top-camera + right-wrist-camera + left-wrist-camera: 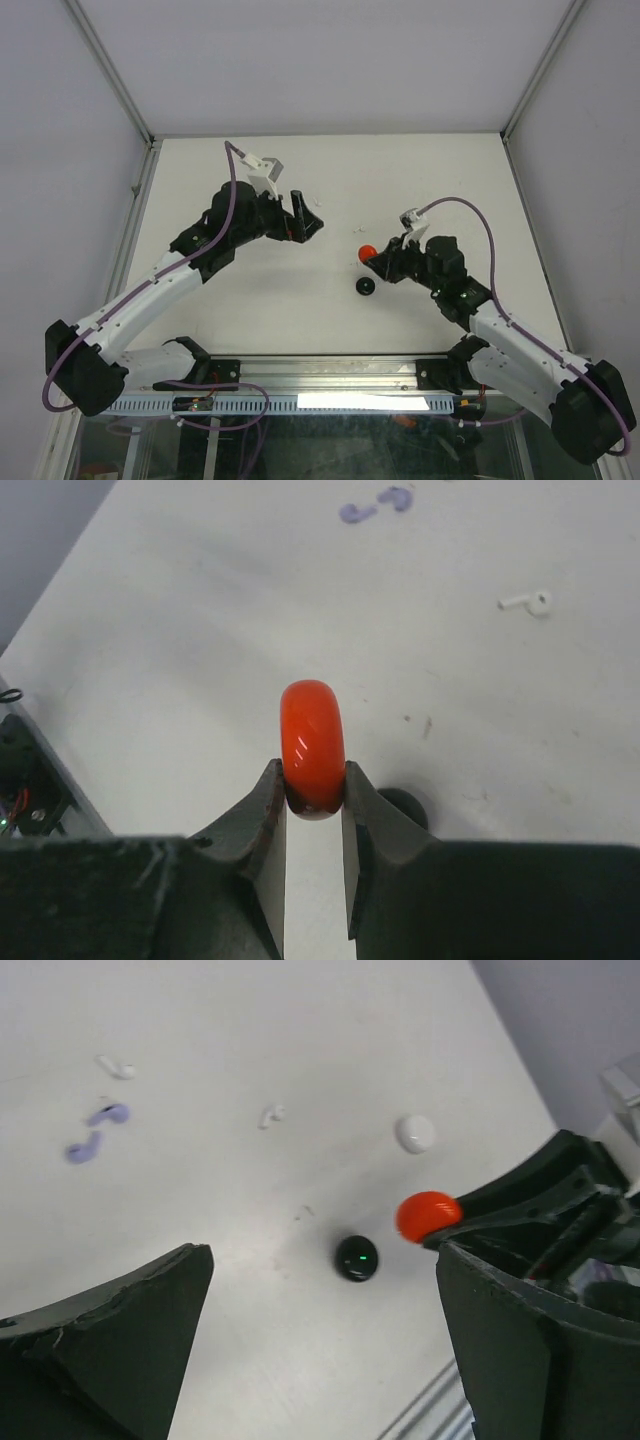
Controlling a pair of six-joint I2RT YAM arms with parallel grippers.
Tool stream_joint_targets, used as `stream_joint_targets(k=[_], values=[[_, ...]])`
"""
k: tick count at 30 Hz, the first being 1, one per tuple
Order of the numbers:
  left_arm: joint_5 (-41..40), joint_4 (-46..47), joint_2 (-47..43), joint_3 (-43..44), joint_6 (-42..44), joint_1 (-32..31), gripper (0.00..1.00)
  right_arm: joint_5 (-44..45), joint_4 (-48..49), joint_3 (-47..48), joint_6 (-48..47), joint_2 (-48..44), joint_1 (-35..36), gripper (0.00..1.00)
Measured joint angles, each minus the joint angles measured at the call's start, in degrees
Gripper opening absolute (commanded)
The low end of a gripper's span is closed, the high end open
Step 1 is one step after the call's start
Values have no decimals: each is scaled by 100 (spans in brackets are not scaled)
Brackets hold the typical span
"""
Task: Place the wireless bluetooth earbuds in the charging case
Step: Move the charging case to the center of the board.
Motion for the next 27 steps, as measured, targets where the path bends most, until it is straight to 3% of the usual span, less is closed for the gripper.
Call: stream_joint_targets(k=[7,13,22,27], values=[[-1626,-748,-221,31,645,44,99,212,-1117,57,494,472,-796,0],[-2577,-763,-352,-72,922,46,99,221,-1596,70,730,1110,-1080,0],[-2712,-645,-356,-398,1003,197,99,-208,-1366,153,935,1954,-1051,8],[-2699,-529,-452,-472,1005,350,99,-658,-1056,275,1141,2402,-704,14]])
